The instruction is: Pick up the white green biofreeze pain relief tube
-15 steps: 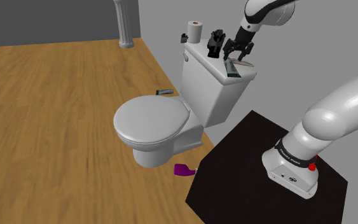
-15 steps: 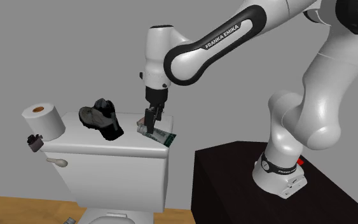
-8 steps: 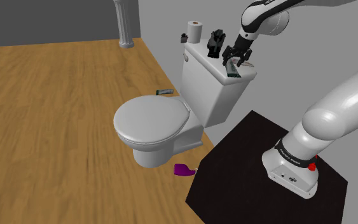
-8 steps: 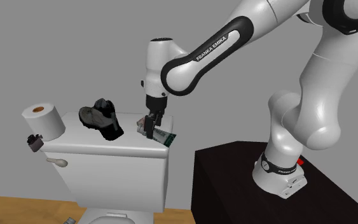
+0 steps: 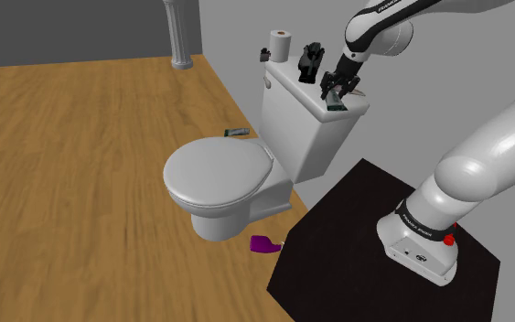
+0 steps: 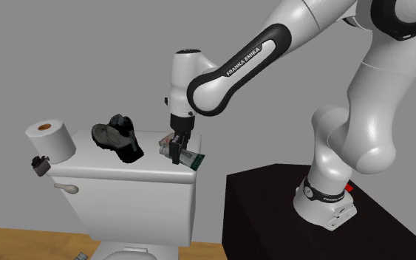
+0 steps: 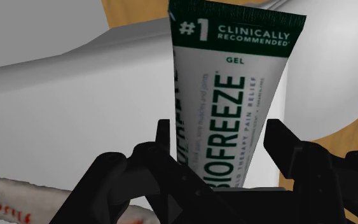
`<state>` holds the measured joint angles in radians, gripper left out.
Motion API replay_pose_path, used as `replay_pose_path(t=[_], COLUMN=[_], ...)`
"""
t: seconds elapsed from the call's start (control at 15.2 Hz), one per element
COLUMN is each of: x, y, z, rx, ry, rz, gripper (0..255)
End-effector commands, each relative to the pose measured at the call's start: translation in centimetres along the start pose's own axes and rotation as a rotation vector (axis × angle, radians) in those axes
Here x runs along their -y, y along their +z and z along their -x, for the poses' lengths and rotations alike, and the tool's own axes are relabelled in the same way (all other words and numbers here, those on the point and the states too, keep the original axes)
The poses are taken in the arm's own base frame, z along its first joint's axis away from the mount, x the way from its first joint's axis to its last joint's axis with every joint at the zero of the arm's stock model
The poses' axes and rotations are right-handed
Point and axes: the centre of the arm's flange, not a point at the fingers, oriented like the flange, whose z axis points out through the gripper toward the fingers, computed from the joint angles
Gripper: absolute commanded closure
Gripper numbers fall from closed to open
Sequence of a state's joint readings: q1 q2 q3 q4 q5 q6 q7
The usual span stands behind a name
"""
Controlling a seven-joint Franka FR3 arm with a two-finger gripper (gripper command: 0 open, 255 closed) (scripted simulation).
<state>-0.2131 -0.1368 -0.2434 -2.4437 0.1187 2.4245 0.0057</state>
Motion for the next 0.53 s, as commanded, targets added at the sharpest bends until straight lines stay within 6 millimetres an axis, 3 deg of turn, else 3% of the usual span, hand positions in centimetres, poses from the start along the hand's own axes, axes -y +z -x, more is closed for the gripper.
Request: replay_pose_path(t=[0.0, 0.26, 0.46], x=[0.0, 0.0, 0.2], y=[0.0, 0.0, -1.5], z=[0.0, 0.0, -0.2], rx=[0.000, 0.000, 0.000], ry=[0.000, 0.000, 0.000], rz=[0.000, 0.000, 0.000], gripper=[255, 255, 255])
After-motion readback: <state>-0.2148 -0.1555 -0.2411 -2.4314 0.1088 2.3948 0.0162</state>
